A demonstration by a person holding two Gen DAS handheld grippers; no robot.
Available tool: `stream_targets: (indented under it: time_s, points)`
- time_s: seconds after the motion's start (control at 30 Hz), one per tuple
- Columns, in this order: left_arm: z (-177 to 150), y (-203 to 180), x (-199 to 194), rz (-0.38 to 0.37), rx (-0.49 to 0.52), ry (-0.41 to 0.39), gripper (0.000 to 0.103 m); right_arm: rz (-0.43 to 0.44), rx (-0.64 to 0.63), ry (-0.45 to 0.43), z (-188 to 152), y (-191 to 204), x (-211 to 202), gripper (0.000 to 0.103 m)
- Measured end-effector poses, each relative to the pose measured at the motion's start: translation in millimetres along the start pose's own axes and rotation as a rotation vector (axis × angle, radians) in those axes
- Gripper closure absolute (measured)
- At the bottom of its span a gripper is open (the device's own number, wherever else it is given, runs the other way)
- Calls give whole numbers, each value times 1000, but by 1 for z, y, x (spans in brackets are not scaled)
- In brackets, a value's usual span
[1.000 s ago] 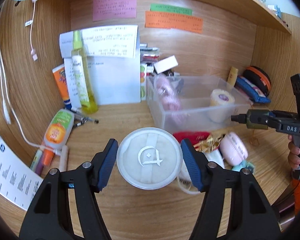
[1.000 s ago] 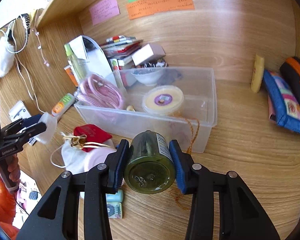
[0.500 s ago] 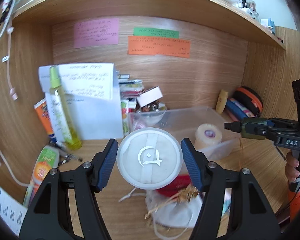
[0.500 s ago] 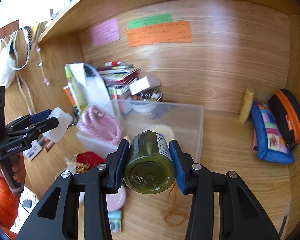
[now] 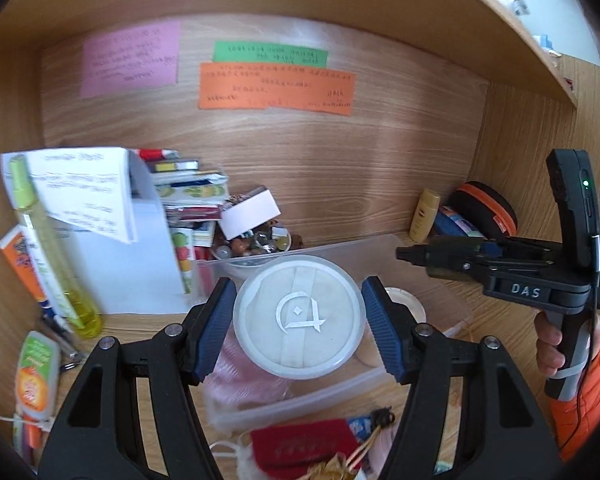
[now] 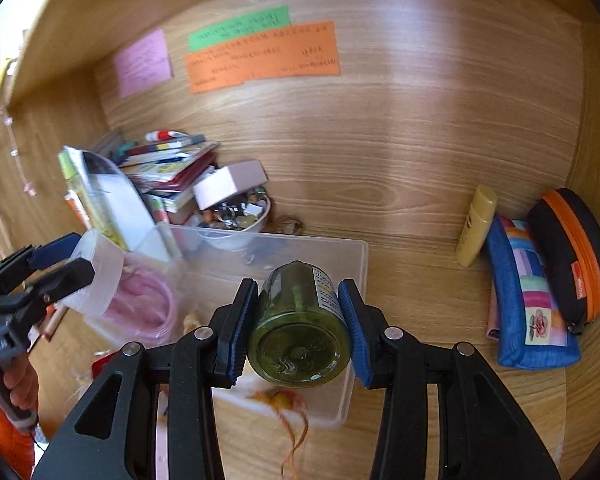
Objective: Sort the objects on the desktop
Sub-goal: 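Carry the spray bottle and white container up over the clear box with both tools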
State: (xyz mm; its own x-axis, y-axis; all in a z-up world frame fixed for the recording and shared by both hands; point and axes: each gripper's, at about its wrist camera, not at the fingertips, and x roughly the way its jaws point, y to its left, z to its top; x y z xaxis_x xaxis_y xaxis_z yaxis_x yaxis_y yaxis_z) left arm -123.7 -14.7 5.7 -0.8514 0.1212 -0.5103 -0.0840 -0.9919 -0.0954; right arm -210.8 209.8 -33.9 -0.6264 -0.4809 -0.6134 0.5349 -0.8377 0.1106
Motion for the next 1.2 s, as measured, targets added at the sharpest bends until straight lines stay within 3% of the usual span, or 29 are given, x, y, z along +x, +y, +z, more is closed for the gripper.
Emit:
stream_targets:
  time_s: [0.33,0.73,1.2]
  points:
    - [-12,-1,49,-11,7,84,39,-53,20,73,-2,5,44,65]
    - [-26,-14,60,111,109,74,39,-134,6,65,-12,6,52,65]
    - [-32,-19,63,162,155,63,39,-185,-24,35,-13,10,50,63]
